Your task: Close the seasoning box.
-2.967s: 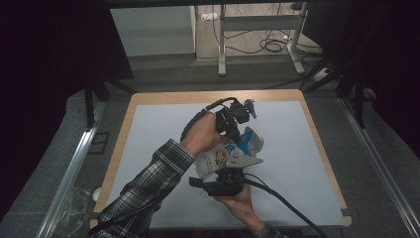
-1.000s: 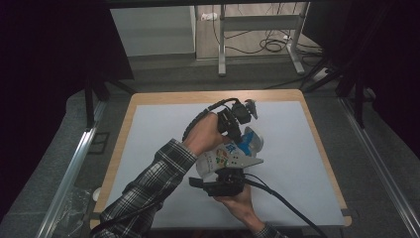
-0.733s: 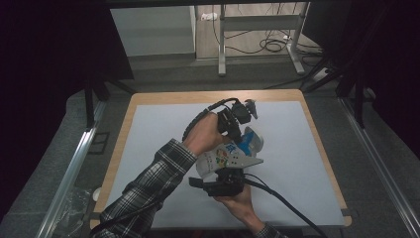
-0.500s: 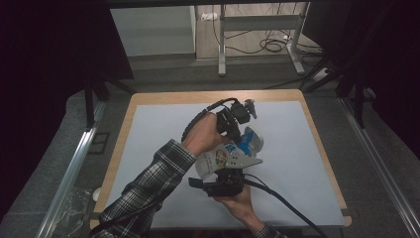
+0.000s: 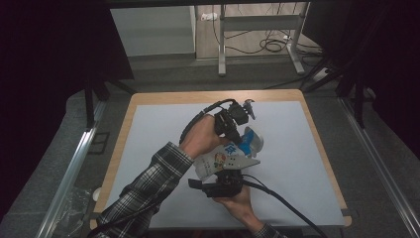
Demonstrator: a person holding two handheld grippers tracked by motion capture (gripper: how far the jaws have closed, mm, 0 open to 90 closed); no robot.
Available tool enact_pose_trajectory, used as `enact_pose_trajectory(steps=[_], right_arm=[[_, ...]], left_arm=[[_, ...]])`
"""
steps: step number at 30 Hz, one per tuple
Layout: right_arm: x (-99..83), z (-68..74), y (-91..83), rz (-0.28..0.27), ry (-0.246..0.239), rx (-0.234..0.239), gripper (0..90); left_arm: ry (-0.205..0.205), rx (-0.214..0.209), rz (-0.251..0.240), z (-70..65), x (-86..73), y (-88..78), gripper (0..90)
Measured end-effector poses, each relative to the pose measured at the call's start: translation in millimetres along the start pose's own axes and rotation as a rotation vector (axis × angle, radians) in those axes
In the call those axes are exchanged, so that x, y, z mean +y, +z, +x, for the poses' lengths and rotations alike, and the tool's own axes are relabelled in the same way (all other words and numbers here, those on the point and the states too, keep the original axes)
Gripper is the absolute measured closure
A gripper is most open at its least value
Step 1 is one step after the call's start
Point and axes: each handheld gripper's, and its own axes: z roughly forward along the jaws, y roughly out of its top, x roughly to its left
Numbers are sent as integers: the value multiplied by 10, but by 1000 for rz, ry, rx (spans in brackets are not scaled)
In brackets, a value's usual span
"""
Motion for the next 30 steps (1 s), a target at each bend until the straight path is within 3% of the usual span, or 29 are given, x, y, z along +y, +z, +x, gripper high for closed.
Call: enact_pose_trajectory(steps=[14, 30], right_arm=[[-48, -26, 24, 27, -8, -23, 365], [-87, -43, 37, 47, -35, -47, 358]], left_arm=[[-4, -53, -65, 46, -131, -124, 900], [2, -80, -119, 49, -248, -213, 900]])
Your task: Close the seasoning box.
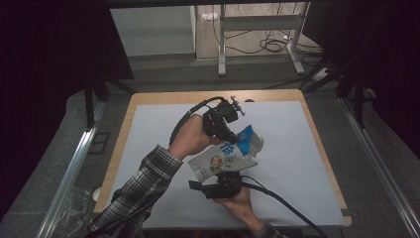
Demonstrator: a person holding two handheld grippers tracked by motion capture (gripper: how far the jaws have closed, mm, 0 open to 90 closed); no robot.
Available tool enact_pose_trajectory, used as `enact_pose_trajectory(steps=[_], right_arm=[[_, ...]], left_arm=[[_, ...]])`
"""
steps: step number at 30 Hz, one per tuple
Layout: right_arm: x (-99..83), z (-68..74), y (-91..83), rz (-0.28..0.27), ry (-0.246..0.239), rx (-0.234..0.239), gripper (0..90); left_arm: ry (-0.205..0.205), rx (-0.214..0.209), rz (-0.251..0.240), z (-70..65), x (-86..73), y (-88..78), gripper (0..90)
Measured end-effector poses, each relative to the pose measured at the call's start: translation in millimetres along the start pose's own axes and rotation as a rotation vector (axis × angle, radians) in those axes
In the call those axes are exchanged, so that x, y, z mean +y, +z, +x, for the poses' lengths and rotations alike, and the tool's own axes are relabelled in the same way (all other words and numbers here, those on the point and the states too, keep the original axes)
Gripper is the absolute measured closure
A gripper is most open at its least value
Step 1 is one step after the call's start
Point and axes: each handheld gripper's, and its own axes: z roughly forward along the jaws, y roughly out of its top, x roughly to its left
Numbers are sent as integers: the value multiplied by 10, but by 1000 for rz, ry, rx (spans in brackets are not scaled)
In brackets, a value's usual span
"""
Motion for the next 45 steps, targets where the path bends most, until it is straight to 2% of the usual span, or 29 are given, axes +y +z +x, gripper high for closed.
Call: enact_pose_trajectory(steps=[12, 18, 30, 32, 36, 45], right_arm=[[-17, -15, 6, 9, -15, -16, 352], [-11, -19, -6, 4, -22, -25, 352], [-8, -26, -20, -6, -36, -46, 352], [-9, -28, -22, -9, -36, -47, 353], [-13, -38, -26, -12, -33, -54, 352], [-17, -57, -35, -16, -34, -61, 352]], left_arm=[[9, -10, -46, 0, -86, -49, 900], [14, -43, -90, 14, -146, -98, 900], [18, -78, -171, 27, -288, -171, 900], [27, -84, -171, 38, -305, -181, 900], [38, -83, -193, 48, -347, -196, 900], [32, -84, -221, 69, -421, -234, 900]])
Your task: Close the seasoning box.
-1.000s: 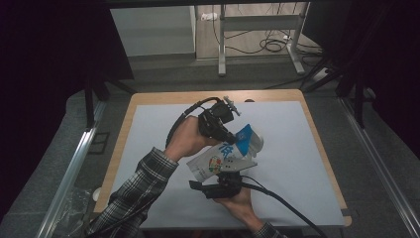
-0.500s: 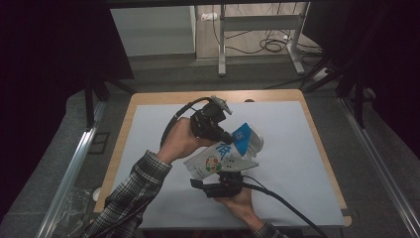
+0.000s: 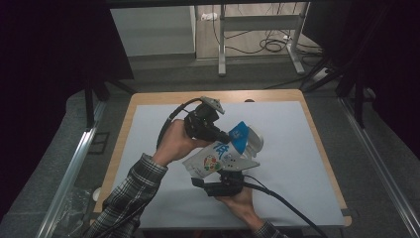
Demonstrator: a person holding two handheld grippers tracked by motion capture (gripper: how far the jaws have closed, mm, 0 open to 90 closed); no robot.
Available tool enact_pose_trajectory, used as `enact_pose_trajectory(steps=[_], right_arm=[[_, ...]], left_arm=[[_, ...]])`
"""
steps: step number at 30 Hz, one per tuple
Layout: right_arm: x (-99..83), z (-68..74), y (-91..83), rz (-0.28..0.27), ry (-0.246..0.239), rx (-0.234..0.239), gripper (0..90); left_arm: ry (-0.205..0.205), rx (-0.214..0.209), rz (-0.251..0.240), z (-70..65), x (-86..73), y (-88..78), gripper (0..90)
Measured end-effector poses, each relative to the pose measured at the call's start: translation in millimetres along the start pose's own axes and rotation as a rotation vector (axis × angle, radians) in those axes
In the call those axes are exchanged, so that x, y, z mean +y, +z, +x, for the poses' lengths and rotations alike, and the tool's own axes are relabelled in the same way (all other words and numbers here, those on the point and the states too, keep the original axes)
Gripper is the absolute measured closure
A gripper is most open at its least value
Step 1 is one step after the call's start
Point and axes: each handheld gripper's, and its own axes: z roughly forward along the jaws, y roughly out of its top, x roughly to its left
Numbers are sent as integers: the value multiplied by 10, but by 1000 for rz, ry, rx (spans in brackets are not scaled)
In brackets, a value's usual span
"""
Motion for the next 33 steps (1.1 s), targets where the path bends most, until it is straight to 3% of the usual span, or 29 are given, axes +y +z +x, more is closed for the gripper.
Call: enact_pose_trajectory(steps=[21, 33], right_arm=[[23, -23, -60, -34, -17, -16, 338], [92, -70, -153, -57, 8, -18, 337]], left_arm=[[-1, -10, -59, 3, -10, -68, 900], [-2, -17, -67, -7, -37, -119, 900]])
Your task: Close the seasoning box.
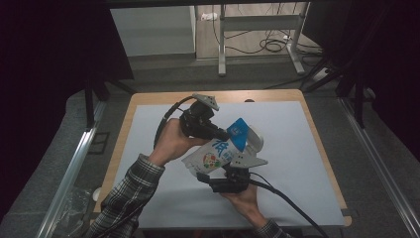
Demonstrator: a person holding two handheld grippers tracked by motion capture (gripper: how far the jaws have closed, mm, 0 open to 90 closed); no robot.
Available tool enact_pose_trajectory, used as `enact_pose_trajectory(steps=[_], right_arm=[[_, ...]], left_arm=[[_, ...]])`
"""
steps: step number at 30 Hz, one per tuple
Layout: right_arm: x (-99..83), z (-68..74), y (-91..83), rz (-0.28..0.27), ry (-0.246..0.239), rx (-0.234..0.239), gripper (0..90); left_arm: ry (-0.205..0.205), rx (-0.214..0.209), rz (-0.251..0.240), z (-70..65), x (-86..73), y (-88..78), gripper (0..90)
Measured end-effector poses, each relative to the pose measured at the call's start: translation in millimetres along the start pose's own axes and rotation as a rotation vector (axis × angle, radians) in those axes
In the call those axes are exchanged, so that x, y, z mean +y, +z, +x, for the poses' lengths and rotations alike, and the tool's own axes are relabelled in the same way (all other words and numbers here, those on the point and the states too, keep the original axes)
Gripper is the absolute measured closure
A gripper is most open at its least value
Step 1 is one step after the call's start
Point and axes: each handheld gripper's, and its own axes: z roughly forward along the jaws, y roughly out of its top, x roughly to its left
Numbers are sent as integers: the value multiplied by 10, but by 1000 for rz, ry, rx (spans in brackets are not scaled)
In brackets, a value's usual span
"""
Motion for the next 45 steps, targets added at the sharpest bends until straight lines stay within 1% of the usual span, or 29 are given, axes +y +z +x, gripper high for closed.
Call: enact_pose_trajectory(steps=[2, 4, 8, 11, 12, 14, 22, 27, 32, 40, 43, 45], right_arm=[[13, -13, -17, -5, -1, -2, 337], [27, -23, -36, -11, 4, -4, 337], [57, -50, -75, -28, 4, -8, 337], [81, -73, -117, -38, 10, -10, 337], [88, -77, -131, -40, 17, -11, 337], [107, -94, -164, -49, 26, -9, 338], [188, -159, -290, -88, 32, -22, 357], [218, -176, -343, -97, 38, -29, 395], [235, -197, -379, -104, 30, -39, 434], [272, -236, -445, -113, 21, -68, 499], [285, -259, -471, -115, 20, -77, 542], [296, -278, -493, -111, 23, -80, 588]], left_arm=[[5, 0, 1, 3, -8, -5, 900], [-12, -1, -7, -5, -22, -6, 900], [1, 3, 1, 10, -33, -26, 900], [-2, 5, 2, 6, -42, -31, 900], [-10, 6, 2, 1, -46, -34, 900], [-10, 7, 3, 3, -51, -42, 900], [-16, 14, -2, 11, -75, -69, 900], [-23, 14, -9, 15, -96, -76, 900], [-26, 18, -8, 29, -122, -78, 900], [-37, 28, -9, 59, -167, -72, 900], [-41, 29, -16, 72, -180, -74, 900], [-42, 27, -19, 80, -184, -70, 900]])
